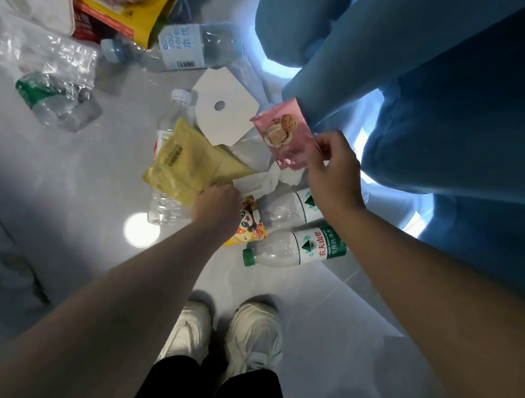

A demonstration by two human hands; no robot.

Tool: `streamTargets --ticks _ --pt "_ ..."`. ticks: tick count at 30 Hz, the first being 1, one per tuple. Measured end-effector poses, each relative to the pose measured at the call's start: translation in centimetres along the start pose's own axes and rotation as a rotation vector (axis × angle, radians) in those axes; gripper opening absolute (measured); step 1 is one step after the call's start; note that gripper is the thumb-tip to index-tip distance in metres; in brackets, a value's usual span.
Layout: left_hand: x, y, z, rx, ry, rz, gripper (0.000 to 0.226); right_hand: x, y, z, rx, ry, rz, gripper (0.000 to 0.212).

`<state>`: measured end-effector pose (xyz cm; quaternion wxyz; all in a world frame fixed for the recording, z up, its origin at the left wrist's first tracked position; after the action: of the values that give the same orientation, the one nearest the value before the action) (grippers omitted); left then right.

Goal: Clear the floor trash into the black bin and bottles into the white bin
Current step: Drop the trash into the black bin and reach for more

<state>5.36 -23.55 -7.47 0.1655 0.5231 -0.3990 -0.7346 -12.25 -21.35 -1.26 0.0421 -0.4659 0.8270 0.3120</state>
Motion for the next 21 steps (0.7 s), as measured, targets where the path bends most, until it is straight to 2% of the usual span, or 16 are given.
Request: streamTargets --ticks 5,9,14,18,21 --pt "-0.6 2.1 -1.5 -0.071 -0.106 0.013 0.022 2.6 -3.0 -2.3 0.075 -0.148 -0.06 0.018" --pt "-1.7 5.1 -4.5 -0.157 -0.193 -0.013 0.023 5.9 -7.6 -2.8 -0.073 -0.246 -0.072 0.004" --pt "-2.2 6.8 -7.4 -0.174 -0.176 0.011 0.021 8.6 -11.4 -1.0 -0.271 -0.37 -0.029 0.022" --pt "-2.3 6.9 -8.4 -0.201 -0.111 -0.001 0.023 8.8 -11.8 -0.9 -0.39 -0.288 0.03 0.02" --pt "-2.7 6.7 -8.8 -0.222 -0.085 0.005 0.023 8.4 -12.2 -1.4 -0.489 -0.186 -0.062 0.019"
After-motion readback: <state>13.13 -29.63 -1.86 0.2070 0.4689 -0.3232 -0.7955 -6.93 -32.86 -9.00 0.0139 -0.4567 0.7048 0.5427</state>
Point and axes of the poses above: each hand's wrist, its own x-axis towards the middle knuckle, its own y-axis out of the back of the hand, z = x × y, the point moved 2 cm from there along x, towards the middle knuckle, and after that the axes turned 9 degrees about x, right-handed, at the moved point
